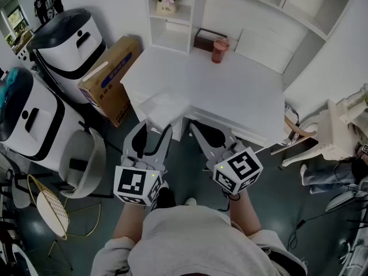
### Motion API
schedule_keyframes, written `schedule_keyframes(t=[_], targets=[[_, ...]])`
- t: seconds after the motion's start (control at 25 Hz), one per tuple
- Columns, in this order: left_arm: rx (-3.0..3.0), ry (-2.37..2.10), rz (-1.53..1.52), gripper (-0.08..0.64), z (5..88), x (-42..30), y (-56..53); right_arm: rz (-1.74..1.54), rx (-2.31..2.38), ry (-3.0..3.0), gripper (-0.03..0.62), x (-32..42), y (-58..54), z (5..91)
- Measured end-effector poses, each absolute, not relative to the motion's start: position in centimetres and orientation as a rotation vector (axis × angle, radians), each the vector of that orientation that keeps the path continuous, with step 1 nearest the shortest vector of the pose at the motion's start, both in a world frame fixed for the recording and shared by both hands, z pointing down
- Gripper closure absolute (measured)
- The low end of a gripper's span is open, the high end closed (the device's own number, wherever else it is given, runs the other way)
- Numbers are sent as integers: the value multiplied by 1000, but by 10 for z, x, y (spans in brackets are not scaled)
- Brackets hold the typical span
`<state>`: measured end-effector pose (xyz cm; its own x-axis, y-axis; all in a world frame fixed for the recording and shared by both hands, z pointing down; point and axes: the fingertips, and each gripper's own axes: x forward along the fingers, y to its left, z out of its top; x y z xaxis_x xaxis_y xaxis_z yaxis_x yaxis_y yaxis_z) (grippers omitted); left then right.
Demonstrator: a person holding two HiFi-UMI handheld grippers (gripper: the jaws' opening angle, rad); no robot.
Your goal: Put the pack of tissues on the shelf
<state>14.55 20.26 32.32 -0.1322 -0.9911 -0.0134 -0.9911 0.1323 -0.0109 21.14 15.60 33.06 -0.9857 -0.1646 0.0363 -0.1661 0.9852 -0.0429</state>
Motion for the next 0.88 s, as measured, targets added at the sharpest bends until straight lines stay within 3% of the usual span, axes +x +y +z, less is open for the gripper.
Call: schedule_keyframes(t=[0.88], targets=[[-2114, 2309, -10, 364, 327, 91, 175, 148, 350, -3121, 591, 161, 131, 329]])
